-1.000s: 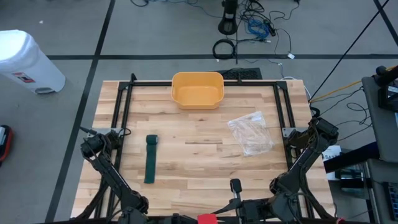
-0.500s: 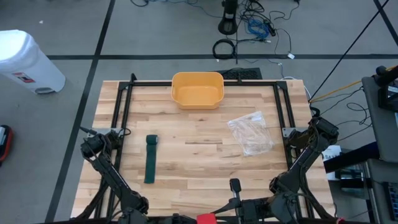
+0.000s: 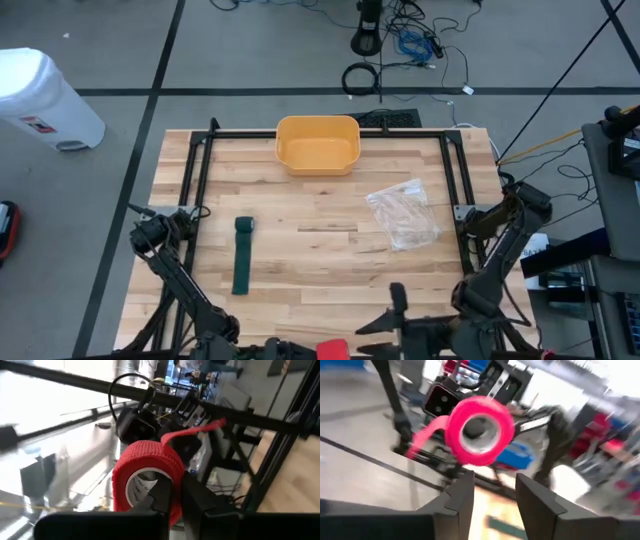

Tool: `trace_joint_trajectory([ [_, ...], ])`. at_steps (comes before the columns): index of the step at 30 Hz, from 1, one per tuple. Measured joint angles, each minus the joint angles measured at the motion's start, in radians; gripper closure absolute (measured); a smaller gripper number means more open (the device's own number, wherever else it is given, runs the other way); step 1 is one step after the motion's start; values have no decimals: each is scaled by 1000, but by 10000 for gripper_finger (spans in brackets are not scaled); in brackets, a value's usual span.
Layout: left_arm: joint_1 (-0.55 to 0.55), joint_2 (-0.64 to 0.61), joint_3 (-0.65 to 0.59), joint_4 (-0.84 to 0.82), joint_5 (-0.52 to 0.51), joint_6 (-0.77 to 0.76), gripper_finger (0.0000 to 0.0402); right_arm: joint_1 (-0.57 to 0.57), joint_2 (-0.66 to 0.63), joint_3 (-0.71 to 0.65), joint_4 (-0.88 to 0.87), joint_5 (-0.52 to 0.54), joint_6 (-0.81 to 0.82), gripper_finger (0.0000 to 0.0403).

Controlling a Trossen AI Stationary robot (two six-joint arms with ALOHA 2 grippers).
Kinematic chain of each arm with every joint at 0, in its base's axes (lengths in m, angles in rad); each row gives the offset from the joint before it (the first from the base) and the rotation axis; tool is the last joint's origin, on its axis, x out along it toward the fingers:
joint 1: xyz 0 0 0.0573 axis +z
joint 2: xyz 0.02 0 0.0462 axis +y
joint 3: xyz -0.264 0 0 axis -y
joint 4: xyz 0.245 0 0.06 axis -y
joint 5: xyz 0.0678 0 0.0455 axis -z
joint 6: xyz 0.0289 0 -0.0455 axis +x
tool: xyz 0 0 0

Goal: Roll bandage
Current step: Roll the red bandage

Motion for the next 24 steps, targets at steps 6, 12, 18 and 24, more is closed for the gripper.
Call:
trace_joint_trajectory([
  [6,1,0,0,34,3,-256,376,46,4,0,3,77,-443,259],
  [12,8,0,0,108,6,-519,375,78,52,0,28,76,-773,257],
  [18,27,0,0,108,-1,-847,375,79,73,0,216,75,-1000,257],
  [24,36,0,0,16,2,-1124,375,78,77,0,287,53,-1182,257],
])
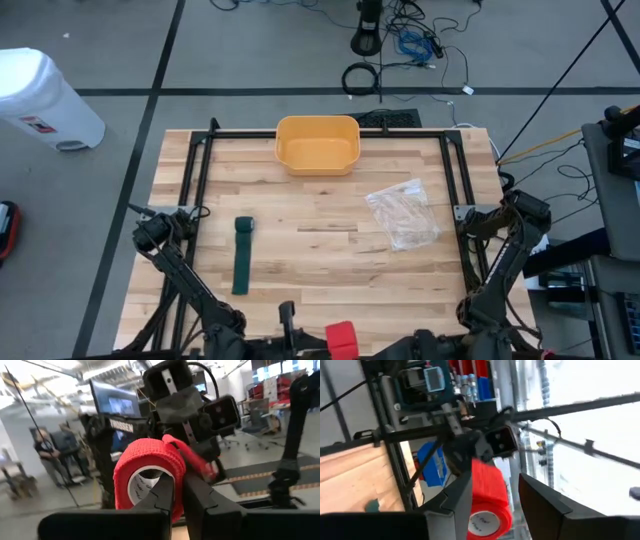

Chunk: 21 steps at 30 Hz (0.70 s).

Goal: Roll bandage
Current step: Roll the red bandage

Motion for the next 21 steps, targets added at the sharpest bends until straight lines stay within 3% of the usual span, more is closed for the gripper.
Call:
trace_joint_trajectory([
  [4,2,0,0,-11,27,-104,375,-7,1,0,-64,-24,2,257],
  [9,2,0,0,-34,26,-122,375,-21,12,0,-46,-69,46,257],
  [21,6,0,0,-76,26,-162,375,-70,71,0,56,-87,-124,257],
])
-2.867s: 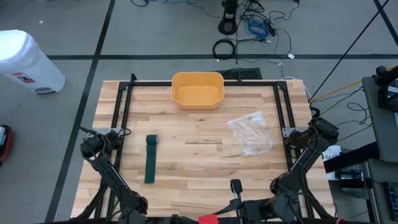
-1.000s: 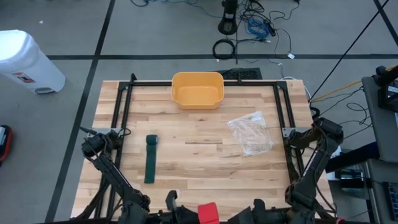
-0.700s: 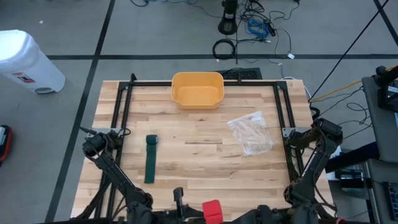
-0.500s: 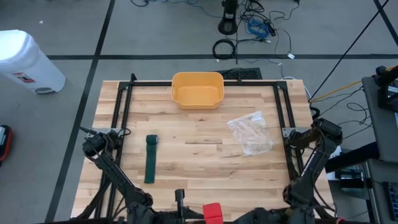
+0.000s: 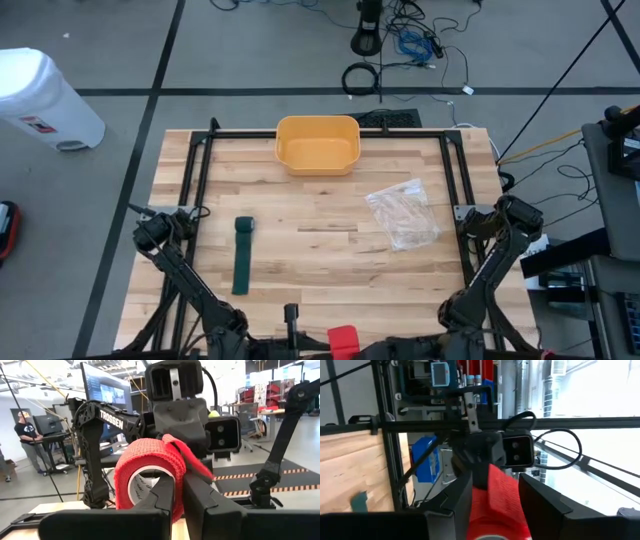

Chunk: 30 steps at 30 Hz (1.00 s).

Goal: Roll bandage
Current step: Roll the red bandage

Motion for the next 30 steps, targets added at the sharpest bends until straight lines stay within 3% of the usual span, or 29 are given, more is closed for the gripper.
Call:
trace_joint_trajectory([
  [11,0,0,0,-28,-1,0,375,0,0,0,17,1,-13,265],
  [30,2,0,0,-51,0,-1,375,-2,0,0,65,7,-2,394],
])
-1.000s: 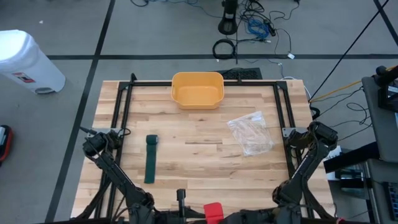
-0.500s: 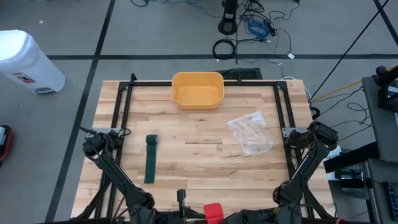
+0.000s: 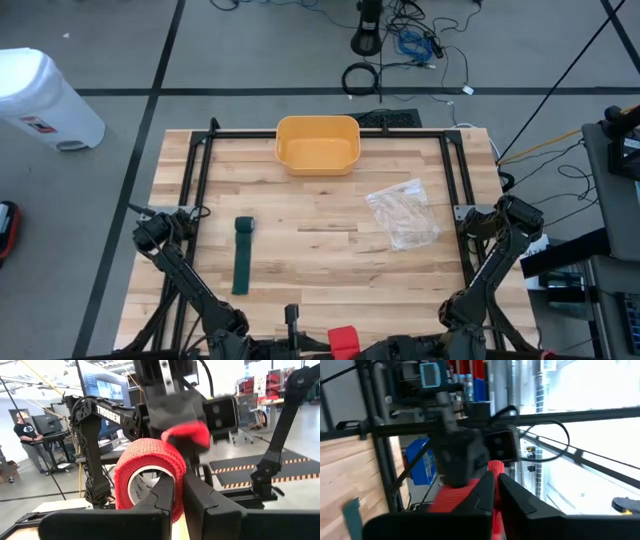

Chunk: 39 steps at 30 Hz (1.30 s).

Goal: Roll bandage
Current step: Roll the red bandage

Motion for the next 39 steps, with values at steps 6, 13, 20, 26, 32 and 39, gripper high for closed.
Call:
trace_joint_trajectory([
  [6,1,0,0,-43,2,-22,375,-1,0,0,116,19,0,397],
  [13,1,-1,0,-41,37,-22,375,-21,0,0,132,75,52,397],
  [20,1,-1,0,-41,59,-21,375,-40,0,0,132,88,64,397],
  [26,0,-1,0,-41,58,-21,375,-39,0,0,132,166,66,397],
  [32,-6,-1,0,-41,48,-11,375,-38,0,0,112,178,148,397],
  [39,-33,-13,0,-40,10,32,375,-32,0,0,77,219,202,397],
])
